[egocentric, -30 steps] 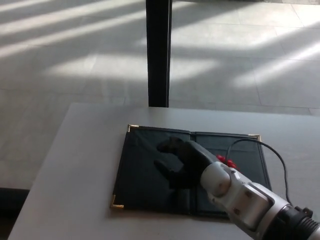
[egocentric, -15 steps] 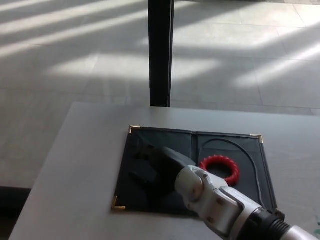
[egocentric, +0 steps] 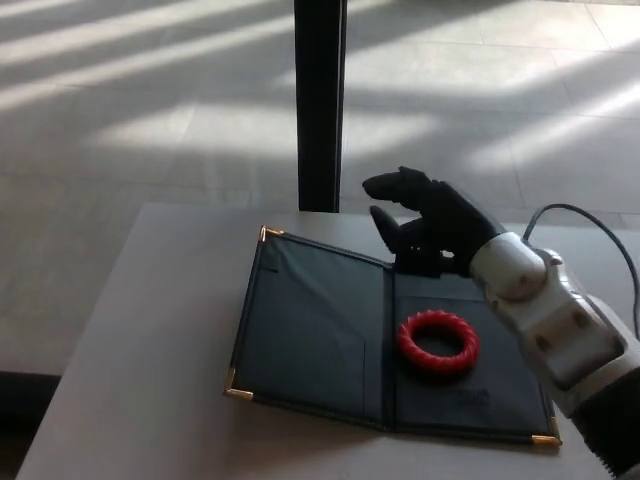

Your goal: There is a diary kept infront of the robot and the robot uses its right hand to grab its cover and puses it to the left to open it.

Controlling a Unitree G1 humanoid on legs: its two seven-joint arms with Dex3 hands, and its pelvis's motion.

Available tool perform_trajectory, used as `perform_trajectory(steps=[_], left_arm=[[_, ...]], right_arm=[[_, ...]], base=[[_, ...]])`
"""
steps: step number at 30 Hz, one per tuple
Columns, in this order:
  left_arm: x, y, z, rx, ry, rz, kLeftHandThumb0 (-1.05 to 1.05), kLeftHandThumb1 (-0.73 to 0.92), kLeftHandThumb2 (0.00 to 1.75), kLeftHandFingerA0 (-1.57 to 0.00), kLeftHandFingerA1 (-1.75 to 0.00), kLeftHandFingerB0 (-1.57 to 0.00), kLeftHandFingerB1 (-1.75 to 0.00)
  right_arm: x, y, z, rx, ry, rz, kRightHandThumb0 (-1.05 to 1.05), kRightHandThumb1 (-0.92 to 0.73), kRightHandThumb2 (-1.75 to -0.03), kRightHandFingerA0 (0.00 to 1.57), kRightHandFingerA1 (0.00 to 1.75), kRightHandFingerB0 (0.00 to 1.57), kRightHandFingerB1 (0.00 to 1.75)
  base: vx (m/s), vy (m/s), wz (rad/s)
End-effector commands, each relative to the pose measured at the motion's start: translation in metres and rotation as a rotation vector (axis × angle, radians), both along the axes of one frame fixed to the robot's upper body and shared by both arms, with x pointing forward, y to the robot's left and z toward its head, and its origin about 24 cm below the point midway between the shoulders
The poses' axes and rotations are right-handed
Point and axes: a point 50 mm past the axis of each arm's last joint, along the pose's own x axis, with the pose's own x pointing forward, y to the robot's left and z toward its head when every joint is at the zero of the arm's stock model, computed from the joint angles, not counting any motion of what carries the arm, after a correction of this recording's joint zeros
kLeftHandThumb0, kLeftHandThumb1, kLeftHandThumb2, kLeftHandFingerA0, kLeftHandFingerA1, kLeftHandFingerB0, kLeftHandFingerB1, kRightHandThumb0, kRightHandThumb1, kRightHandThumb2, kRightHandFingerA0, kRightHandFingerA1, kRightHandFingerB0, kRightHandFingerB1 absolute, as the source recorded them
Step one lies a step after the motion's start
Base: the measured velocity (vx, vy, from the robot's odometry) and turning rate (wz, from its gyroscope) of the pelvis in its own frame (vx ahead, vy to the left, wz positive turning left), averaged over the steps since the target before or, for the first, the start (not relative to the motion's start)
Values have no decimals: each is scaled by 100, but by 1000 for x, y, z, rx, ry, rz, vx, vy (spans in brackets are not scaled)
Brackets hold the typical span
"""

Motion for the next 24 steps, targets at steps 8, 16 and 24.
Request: perform_trajectory(steps=[8, 16, 24], left_arm=[[-35, 4, -13, -11, 34, 69, -105, 82, 151, -56, -152, -37, -134], [-43, 7, -14, -21, 32, 94, -105, 79, 152, -58, -154, -38, -135], [-45, 9, -13, -6, 50, 107, -105, 80, 149, -60, -151, -40, -134]], right_arm=[[-60, -197, 78, 720, -242, -441, -81, -92, -75, 28, 49, 24, 44], [-134, -295, 69, 660, -516, -817, -80, -92, -71, 44, 56, 39, 50], [-212, -352, 49, 614, -557, -1079, -75, -92, -72, 58, 84, 52, 69]], base=[[0, 0, 0], [0, 0, 0], [0, 0, 0]])
